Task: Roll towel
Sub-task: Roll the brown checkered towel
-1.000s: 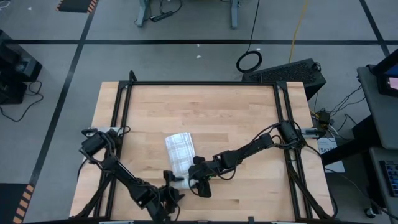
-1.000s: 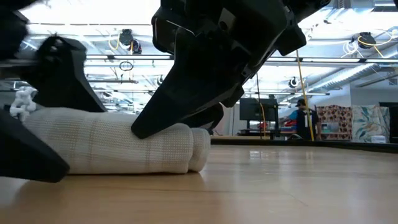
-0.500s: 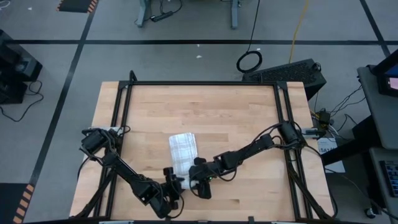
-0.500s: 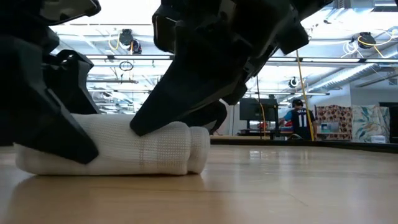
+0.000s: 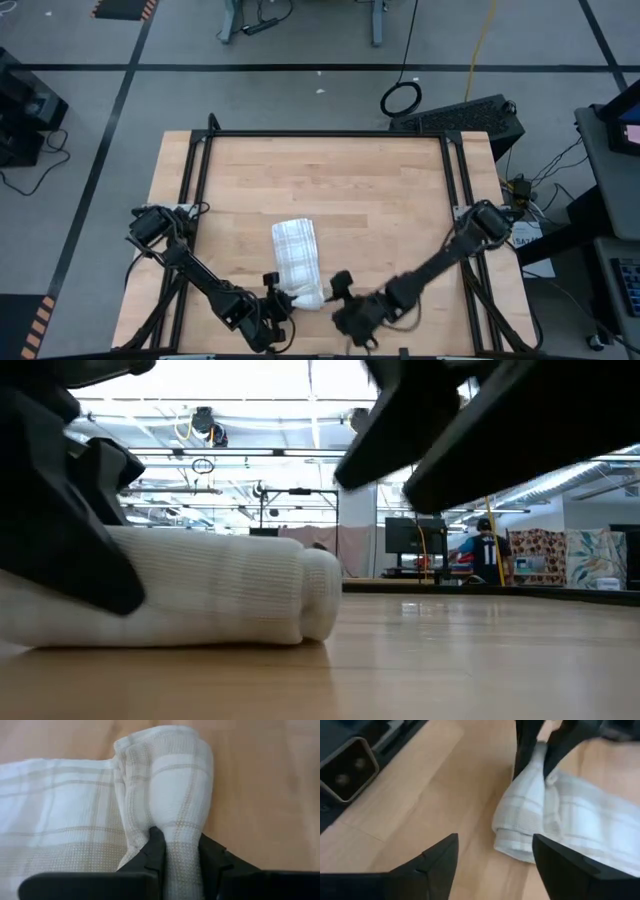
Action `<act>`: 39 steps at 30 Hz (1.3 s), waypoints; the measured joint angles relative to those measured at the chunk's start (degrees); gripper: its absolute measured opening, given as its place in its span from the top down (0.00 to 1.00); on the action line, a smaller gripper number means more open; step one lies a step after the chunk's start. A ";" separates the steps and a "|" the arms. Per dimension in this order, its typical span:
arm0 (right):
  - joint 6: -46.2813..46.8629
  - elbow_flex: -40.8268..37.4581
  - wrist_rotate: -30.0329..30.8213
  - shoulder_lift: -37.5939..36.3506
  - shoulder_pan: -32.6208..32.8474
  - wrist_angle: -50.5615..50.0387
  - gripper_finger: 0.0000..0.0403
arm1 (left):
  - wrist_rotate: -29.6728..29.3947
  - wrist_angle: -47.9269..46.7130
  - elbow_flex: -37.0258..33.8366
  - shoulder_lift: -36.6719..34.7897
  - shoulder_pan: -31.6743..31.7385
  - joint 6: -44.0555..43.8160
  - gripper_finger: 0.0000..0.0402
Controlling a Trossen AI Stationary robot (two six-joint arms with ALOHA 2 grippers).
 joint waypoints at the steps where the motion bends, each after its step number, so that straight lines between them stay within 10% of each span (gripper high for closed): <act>1: 0.06 0.00 3.12 0.32 1.33 0.95 0.36 | 0.86 0.66 0.00 -0.63 -0.03 -0.38 0.83; 7: -2.88 0.07 15.03 3.87 5.14 10.93 0.24 | 7.32 1.37 -0.22 -5.79 -0.03 -1.87 0.83; 27: -1.70 0.24 11.83 8.71 1.99 17.64 0.22 | 8.06 14.69 -0.09 -7.79 1.71 -13.21 0.83; 39: 2.74 0.31 4.41 8.21 2.04 14.85 0.42 | 7.05 19.70 -0.90 -4.41 0.11 -18.69 0.84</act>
